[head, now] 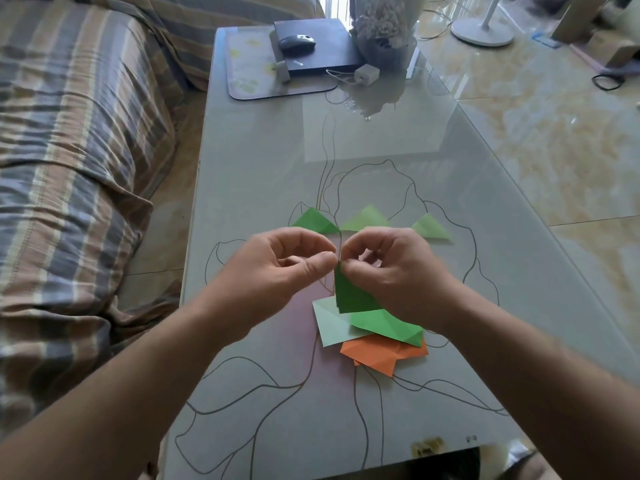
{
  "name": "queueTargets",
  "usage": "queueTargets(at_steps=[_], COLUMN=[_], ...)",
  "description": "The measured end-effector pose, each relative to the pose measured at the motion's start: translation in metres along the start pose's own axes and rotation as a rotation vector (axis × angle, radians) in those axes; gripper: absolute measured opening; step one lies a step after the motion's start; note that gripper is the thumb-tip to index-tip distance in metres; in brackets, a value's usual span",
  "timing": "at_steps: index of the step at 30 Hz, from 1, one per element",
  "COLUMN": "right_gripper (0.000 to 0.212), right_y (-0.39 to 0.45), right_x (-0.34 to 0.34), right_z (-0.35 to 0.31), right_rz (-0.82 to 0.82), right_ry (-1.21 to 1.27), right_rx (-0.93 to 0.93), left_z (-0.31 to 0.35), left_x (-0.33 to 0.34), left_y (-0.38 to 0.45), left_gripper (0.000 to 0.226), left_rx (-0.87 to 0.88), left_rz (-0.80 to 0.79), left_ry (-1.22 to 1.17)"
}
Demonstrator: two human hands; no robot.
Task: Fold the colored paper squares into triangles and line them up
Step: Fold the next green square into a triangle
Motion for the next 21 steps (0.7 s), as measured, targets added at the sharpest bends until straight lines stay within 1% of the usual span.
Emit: queueTargets(at_steps=[4,7,12,15,18,21], right_gripper=[0.013,0.016,0.013,0.014,0.010,0.011], right_y=[0.0004,0.0007,0.0011,0.0011,0.0011,0.0023], right_x=[0.0053,0.0033,0.0054,0.0086,0.0087,0.0070], right_z=[-0.0002,0.0000,-0.0011,-0.0013,-0.0013,0.0007], right_rz=[-0.024,-0.004,0.002,-0.013,-0.014,0.026], right_ry=[0.071,0.106,0.159,0.206,0.233,0.222], right_rx=[0.007,0.013,0.010,0.023,0.034,0.043], left_z=[-0.0027,-0.0073,-0.0033,-0.0026,-0.0035,-0.0077], left_x=[0.0026,0.0000,0.0027,0.0034,0.0004,0.0035], left_y=[0.0004,0.0043,0.0038,0.0051,0.0065,0.0063], left_gripper=[0.017,0.013,0.014,0.012,0.010,0.011], left_rx=[0.040,0.041,0.085,0.094,0.049,-0.036], left_rz=[0.083,0.147,0.130,0.164,0.227,0.207], left_ry=[0.020,0.031,0.031,0.009,-0.057,-0.107])
Point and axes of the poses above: each hand's wrist, its own y-axis towards the middle knuckle, its own x-axis out of the palm, z = x × y, the point moved 5 cm from there along y, towards the middle knuckle, and after that the axes turned 1 degree about y, right-handed, at the moved point
